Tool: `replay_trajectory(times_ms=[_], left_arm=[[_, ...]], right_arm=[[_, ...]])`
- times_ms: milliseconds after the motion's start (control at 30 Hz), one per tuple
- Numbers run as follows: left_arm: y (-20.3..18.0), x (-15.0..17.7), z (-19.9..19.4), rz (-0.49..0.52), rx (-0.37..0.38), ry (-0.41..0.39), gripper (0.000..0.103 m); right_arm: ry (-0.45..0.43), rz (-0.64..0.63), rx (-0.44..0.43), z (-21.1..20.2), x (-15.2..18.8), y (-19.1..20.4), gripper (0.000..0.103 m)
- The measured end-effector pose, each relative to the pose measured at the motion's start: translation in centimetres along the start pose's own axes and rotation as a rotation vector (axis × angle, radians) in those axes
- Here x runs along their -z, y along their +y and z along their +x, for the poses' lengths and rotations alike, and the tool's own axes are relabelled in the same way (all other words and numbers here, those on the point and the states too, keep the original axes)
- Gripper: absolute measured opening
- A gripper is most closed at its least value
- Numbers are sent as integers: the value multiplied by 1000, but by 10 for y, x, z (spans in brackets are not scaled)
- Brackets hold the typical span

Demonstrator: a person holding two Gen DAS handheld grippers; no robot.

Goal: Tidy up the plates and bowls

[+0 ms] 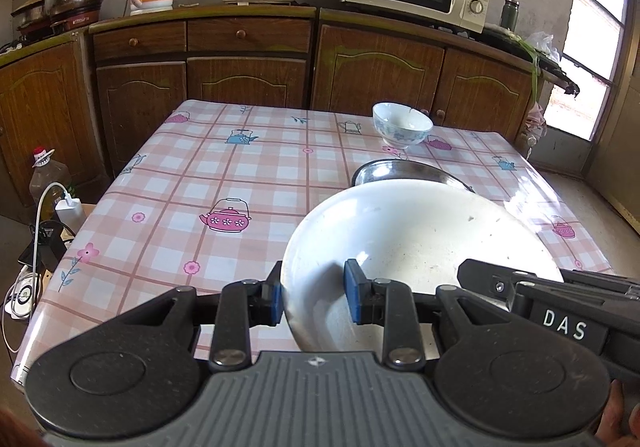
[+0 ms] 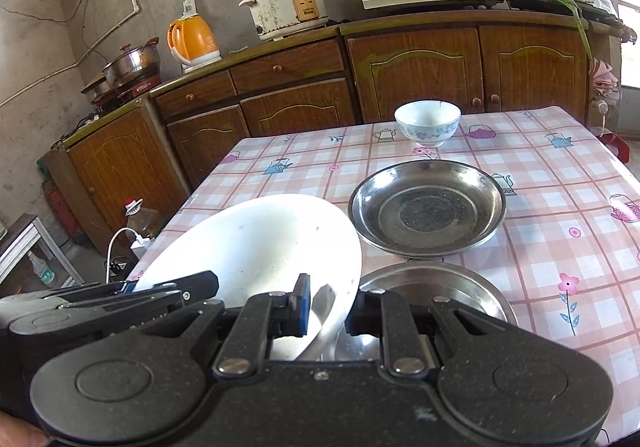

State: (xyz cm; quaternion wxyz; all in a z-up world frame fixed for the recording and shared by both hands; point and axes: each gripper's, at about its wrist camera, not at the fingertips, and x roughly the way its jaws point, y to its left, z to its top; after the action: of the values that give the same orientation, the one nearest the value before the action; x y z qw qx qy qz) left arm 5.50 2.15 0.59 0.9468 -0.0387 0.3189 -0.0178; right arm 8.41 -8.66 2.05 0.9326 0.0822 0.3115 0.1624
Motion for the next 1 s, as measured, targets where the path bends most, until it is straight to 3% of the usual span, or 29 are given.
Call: replay_trajectory(times_ms=[1000], left_arm=[[-35, 8, 11, 73, 79, 27, 29]], right_arm=[[-6, 39, 81, -21, 13, -39, 22]])
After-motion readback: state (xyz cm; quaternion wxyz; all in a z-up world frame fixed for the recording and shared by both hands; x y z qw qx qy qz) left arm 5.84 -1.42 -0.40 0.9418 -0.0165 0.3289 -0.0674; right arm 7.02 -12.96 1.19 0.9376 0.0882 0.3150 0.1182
